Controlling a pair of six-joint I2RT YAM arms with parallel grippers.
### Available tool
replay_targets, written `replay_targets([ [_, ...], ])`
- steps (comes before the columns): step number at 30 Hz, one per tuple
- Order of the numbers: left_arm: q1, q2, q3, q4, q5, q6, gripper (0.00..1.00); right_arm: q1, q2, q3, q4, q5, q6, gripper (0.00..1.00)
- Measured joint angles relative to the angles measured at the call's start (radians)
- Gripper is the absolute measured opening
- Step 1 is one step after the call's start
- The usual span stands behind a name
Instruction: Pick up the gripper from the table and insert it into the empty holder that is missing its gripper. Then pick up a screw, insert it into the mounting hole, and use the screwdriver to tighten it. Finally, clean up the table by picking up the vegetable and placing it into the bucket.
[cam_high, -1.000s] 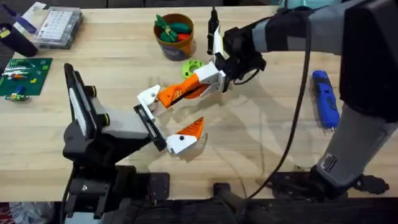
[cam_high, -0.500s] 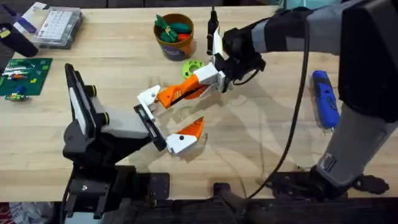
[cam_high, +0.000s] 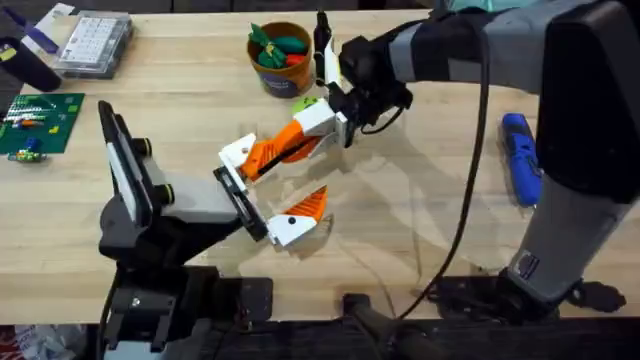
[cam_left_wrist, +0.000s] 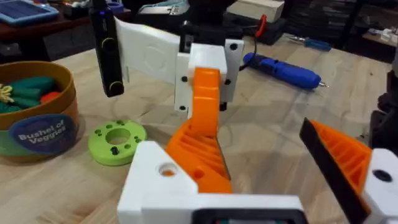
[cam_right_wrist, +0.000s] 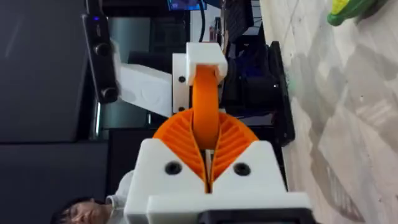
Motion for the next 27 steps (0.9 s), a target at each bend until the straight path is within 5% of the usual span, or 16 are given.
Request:
replay_targets([
  [8,0.0,0.0,0.0,-0.005,-0.004,0.002,0.99,0.0,0.0,0.0,0.048,0.015,0.04,0.021],
  [18,0.016,0.0,0.0,-0.004,-0.069,0.002,0.99,0.03,0.0,0.008,0.49,0.074,0.416,0.021],
  [27,0.018,0.0,0.0,-0.009,-0.094,-0.016,0.99,0.042,0.0,0.012,0.489,0.113,0.562,0.022],
])
